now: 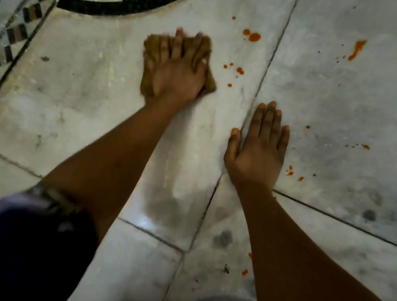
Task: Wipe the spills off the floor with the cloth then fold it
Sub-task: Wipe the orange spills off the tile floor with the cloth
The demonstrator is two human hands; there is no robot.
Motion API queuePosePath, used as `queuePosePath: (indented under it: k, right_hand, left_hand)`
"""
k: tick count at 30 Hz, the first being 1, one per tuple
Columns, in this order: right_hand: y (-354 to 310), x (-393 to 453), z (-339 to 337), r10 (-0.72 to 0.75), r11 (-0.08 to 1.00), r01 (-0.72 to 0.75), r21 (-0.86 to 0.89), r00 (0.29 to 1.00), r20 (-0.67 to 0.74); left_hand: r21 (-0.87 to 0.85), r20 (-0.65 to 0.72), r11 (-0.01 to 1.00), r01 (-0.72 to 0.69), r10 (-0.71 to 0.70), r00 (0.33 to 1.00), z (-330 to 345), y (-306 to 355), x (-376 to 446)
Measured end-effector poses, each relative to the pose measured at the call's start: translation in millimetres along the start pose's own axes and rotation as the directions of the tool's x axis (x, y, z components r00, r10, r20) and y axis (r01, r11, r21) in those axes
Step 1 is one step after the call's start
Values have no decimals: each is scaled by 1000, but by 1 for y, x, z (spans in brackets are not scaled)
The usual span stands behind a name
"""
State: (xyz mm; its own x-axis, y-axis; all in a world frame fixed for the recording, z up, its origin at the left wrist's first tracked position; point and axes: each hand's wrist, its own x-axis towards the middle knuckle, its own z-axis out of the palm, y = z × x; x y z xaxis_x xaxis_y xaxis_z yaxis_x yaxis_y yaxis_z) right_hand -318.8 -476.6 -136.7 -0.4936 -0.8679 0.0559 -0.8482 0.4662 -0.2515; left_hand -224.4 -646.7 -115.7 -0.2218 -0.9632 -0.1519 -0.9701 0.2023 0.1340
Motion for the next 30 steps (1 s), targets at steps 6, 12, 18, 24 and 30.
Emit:
queuePosePath:
  k: [6, 12, 18, 24, 30]
  right_hand:
    - [0, 0, 1, 7, 1000, -7, -3, 1000, -21]
    - [-2, 2, 0, 19, 1000, -19, -7, 1000, -22]
    - [-2, 2, 1, 20, 1000, -20, -2, 999, -47]
    - [-2, 1, 1, 13, 1000, -13, 1, 999, -41]
    - [-2, 1, 0, 14, 1000, -14, -3, 1000, -22]
  left_hand:
    - [76, 56, 932, -354, 351, 935, -2, 43, -2]
    - [71, 11, 938, -340, 340, 940, 3, 24, 3]
    - [125, 43, 869, -479, 478, 877, 4, 45, -8]
    - [125, 89, 731, -671, 665, 741, -7, -40, 33]
    - [135, 106, 750, -647, 639, 762, 8, 29, 7]
